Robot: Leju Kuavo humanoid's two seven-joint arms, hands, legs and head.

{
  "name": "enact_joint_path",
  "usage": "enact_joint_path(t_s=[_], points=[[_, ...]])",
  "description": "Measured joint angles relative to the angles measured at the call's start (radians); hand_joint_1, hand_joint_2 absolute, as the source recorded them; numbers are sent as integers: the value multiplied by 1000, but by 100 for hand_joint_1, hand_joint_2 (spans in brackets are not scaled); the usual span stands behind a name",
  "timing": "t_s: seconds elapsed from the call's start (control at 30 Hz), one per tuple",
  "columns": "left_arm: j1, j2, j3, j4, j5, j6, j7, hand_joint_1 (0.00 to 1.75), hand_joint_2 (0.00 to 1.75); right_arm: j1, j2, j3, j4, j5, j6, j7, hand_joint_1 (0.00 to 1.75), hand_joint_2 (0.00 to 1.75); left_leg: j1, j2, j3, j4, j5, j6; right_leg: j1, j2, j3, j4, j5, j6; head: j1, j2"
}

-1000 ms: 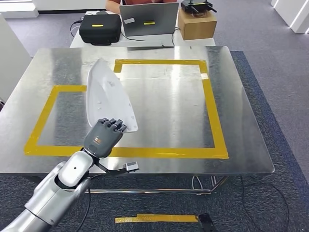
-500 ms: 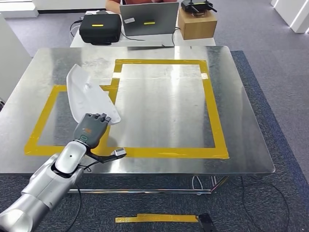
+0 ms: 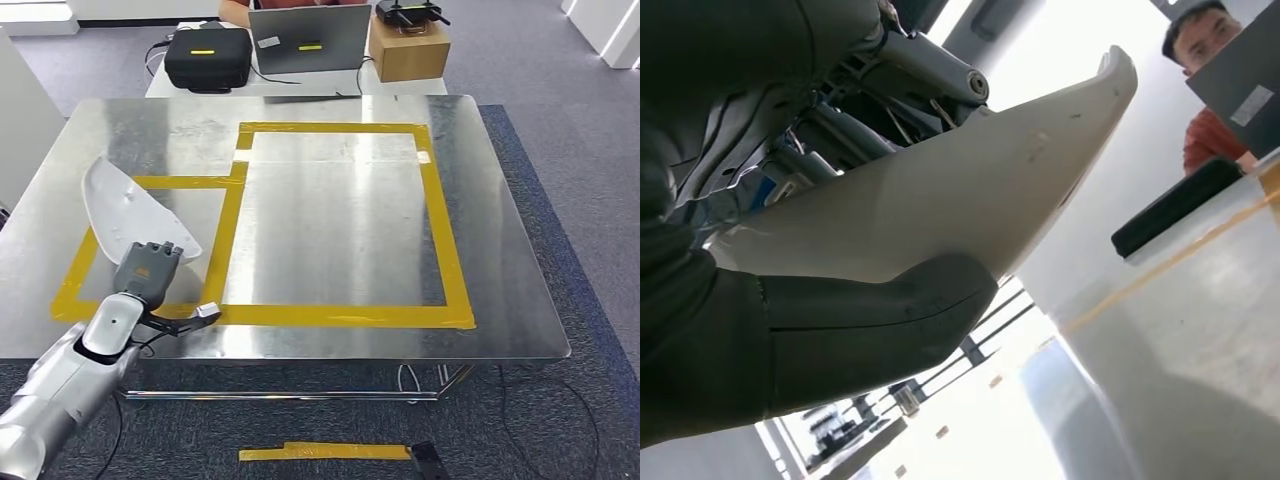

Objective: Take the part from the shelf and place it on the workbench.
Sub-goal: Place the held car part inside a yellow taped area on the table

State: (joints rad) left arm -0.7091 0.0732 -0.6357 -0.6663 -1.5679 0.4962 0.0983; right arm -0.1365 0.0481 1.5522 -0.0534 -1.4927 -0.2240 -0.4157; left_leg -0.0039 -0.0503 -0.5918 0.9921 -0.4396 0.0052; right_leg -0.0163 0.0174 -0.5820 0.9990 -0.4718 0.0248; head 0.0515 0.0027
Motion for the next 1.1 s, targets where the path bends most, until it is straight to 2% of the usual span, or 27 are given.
enact_joint_path(t_s=[0.23,0.37,0.4,0.53,0.7,1.1], points=[[2,12,2,28,0,48,-68,175,175,-2,0,0,0,3,2,0,0,0,0,0,0,0,0,0,0,-1,0,0,0,0,0,0],[3,12,2,32,0,73,-121,0,175,-3,0,0,0,7,3,1,0,0,0,0,0,0,0,0,0,-1,0,0,0,0,0,0],[3,12,2,32,0,81,-135,0,175,-3,0,0,0,9,3,1,0,0,0,0,0,0,0,0,0,-1,0,0,0,0,0,0],[10,8,17,30,13,95,-197,0,0,-5,0,0,-2,11,3,2,0,0,0,0,0,0,0,0,0,-1,0,0,0,0,0,0],[25,-11,67,13,19,77,-240,0,0,-4,0,0,-3,8,3,2,0,0,0,0,0,0,0,0,0,-1,0,0,0,0,0,0],[37,-33,128,-33,2,70,-241,0,0,-3,0,0,-3,6,2,0,0,0,0,0,0,0,0,0,0,-1,0,0,0,0,0,0]])
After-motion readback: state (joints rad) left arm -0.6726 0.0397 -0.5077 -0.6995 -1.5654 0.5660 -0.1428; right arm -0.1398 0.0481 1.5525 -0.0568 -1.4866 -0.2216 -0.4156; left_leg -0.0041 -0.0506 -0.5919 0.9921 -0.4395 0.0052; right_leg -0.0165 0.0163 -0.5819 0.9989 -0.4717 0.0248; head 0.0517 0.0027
